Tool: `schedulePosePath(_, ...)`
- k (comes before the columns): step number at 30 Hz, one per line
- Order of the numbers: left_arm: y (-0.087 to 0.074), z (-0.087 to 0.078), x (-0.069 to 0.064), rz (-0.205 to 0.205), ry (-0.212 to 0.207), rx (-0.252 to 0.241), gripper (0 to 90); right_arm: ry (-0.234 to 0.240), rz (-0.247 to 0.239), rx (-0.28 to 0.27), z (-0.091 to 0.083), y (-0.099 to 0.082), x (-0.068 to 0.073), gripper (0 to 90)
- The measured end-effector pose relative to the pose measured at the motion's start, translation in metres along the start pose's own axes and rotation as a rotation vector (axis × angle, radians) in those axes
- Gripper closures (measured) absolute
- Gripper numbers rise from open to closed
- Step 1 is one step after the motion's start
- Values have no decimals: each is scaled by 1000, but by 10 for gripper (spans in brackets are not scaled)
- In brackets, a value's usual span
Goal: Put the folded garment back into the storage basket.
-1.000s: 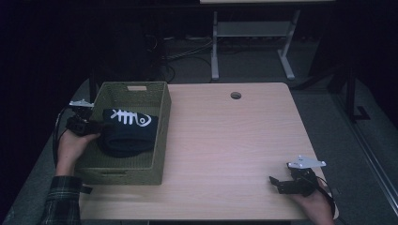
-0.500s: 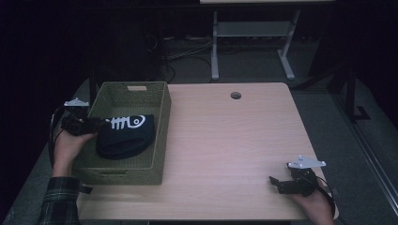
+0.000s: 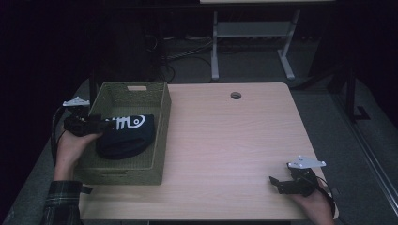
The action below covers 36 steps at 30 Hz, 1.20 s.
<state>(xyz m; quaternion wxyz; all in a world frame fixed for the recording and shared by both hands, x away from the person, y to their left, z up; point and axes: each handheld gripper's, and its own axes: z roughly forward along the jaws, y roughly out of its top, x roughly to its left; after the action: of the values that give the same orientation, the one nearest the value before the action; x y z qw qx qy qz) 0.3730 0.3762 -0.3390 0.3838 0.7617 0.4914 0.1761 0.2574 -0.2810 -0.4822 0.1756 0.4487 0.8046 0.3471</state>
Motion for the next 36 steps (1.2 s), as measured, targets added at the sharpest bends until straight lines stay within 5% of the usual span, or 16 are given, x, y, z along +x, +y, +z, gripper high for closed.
schedulePosePath(12,4,0,-32,39,-25,-27,145,0,0,-1,0,0,0,96)
schedulePosePath(36,14,27,-110,115,-160,-59,146,1,0,-1,0,0,0,96)
